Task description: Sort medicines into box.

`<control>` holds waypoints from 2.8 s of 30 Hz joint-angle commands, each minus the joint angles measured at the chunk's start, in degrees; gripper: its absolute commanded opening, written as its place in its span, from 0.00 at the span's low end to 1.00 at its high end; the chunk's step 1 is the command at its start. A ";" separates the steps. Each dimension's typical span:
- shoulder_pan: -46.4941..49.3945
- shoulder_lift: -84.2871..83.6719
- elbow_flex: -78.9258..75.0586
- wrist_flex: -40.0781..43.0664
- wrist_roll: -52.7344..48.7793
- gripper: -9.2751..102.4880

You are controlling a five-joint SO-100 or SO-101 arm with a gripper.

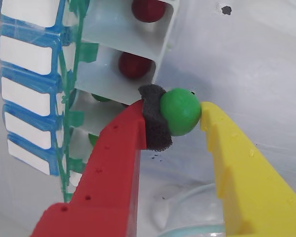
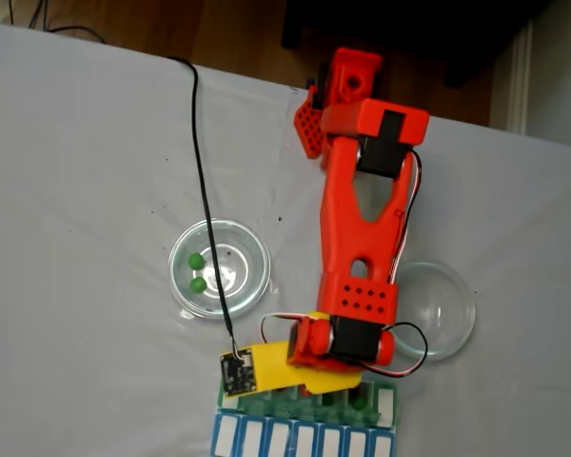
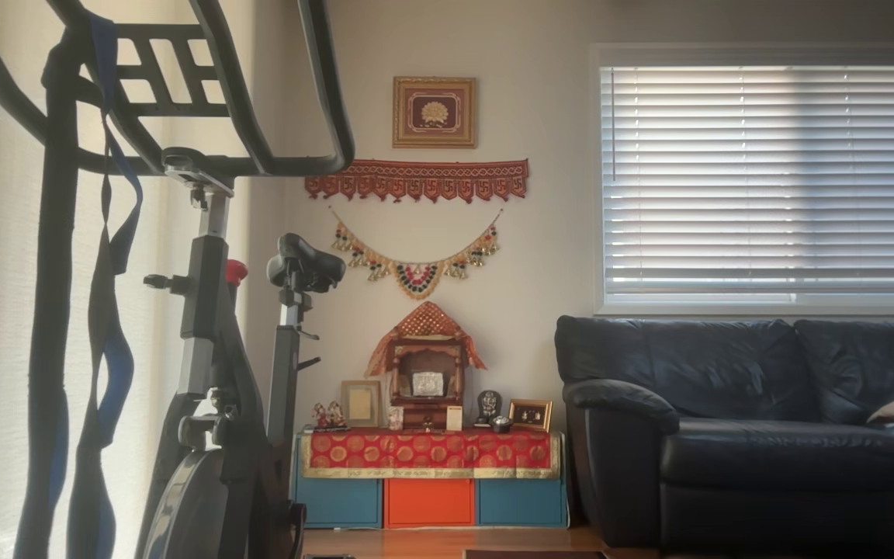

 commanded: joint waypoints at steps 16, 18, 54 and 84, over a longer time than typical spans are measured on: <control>-0.62 -7.73 -20.57 1.23 7.47 0.10; -0.26 -7.38 -20.65 0.88 7.91 0.10; -1.41 -9.58 -17.84 0.35 6.42 0.20; -0.79 -8.35 -18.37 3.16 3.78 0.28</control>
